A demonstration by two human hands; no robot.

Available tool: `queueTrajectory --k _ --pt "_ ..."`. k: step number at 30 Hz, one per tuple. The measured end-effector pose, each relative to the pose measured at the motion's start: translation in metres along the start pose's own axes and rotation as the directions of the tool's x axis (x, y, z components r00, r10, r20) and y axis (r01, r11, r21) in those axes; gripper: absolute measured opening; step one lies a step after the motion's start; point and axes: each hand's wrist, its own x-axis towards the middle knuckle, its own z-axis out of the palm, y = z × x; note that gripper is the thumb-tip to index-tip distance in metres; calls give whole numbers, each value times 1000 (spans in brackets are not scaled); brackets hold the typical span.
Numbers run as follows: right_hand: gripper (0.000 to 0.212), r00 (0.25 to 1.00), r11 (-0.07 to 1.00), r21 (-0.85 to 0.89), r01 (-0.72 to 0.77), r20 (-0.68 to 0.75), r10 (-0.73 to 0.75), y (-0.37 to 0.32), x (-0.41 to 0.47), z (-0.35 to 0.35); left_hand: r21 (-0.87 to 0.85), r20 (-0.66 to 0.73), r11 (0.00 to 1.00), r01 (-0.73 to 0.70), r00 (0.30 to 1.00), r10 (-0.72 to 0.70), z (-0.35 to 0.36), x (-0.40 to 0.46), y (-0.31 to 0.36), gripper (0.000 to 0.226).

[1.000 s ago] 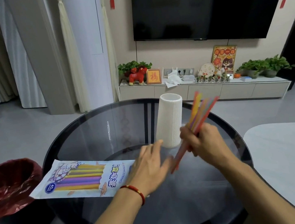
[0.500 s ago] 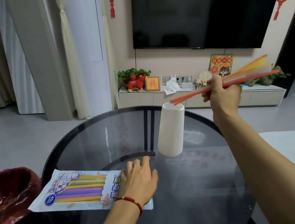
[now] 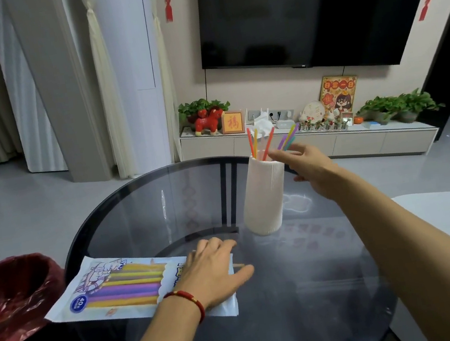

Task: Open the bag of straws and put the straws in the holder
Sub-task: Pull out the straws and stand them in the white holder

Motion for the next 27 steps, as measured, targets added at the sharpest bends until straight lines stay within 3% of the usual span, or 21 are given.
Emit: queueTrajectory --k 2,5,7,9,13,16,19,23,27 --pt "75 996 999 35 33 -82 -30 13 -14 0 33 75 998 -50 996 47 -3 -4 -8 87" --pt "43 941 991 32 131 -319 -114 39 -43 -4 131 259 988 -79 965 43 -5 -14 -22 124" --pt "22 912 985 47 166 -388 -135 54 -62 -5 175 372 980 -92 928 21 -6 -19 -31 138" --pt "13 938 990 4 142 -319 -133 65 -78 2 162 427 981 -105 904 26 -7 -20 -34 142" --pt "16 993 972 -205 117 6 -119 83 -100 36 189 376 976 -105 926 27 -12 -14 -30 143" --pt "13 980 967 -226 116 183 -75 101 -110 68 249 355 964 -96 935 2 -14 -11 -24 116" --pt "18 964 987 -155 47 265 -5 116 -113 88 275 330 957 -88 944 -8 -16 -9 -17 83" --pt "26 940 988 67 -136 324 107 119 -114 103 381 192 912 -154 978 85 -24 -11 -7 81" --pt "34 881 924 270 -272 457 126 112 -119 117 610 83 741 -281 953 292 -26 -16 14 76"
